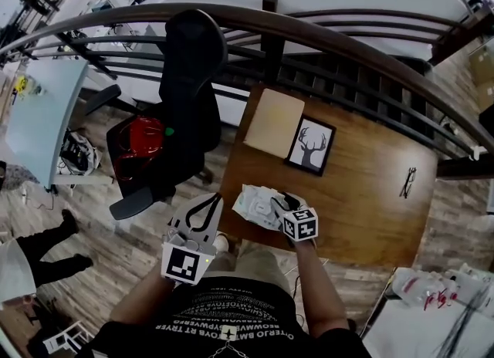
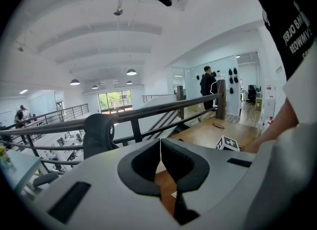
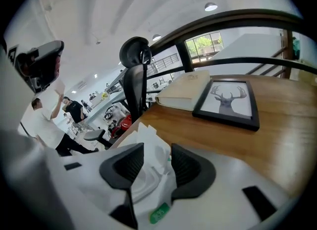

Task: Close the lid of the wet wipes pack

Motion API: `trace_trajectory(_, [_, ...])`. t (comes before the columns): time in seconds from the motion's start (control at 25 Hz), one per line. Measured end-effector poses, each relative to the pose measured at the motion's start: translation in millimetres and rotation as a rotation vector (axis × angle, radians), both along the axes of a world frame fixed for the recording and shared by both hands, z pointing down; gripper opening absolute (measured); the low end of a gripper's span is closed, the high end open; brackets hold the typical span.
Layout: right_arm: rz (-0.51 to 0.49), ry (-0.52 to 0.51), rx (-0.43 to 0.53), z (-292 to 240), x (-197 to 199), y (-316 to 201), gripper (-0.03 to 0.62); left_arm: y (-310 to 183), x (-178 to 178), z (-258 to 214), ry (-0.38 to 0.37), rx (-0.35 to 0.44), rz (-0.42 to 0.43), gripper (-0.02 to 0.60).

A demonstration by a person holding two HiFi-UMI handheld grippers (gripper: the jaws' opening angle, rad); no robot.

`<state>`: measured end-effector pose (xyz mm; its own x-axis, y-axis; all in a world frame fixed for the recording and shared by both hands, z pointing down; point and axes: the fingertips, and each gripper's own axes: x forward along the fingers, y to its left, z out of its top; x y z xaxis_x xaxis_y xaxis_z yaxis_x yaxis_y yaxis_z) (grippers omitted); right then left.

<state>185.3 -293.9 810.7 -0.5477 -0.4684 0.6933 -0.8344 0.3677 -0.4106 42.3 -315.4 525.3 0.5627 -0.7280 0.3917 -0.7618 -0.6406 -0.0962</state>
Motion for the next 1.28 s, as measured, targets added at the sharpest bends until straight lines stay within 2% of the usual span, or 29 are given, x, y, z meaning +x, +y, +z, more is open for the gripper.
trace_trajectory(0.24, [0.021, -0.010, -0.012, 2, -5, 17, 0.173, 14, -11, -12, -0.008, 0.020, 0.011, 0.029])
trace_trajectory(0.52, [0.053, -0.024, 0.020, -13, -13, 33, 0.173, 37, -30, -17, -0.005, 0.026, 0.016, 0.029])
trace_trajectory(0.92, [0.079, 0.025, 0.070, -16, -19, 45, 0.174, 56, -57, -25, -0.006, 0.043, 0.014, 0.029])
trace_trajectory(1.28, [0.039, 0.050, 0.109, -27, -27, 55, 0.192, 65, -68, -32, 0.002, 0.065, 0.023, 0.029])
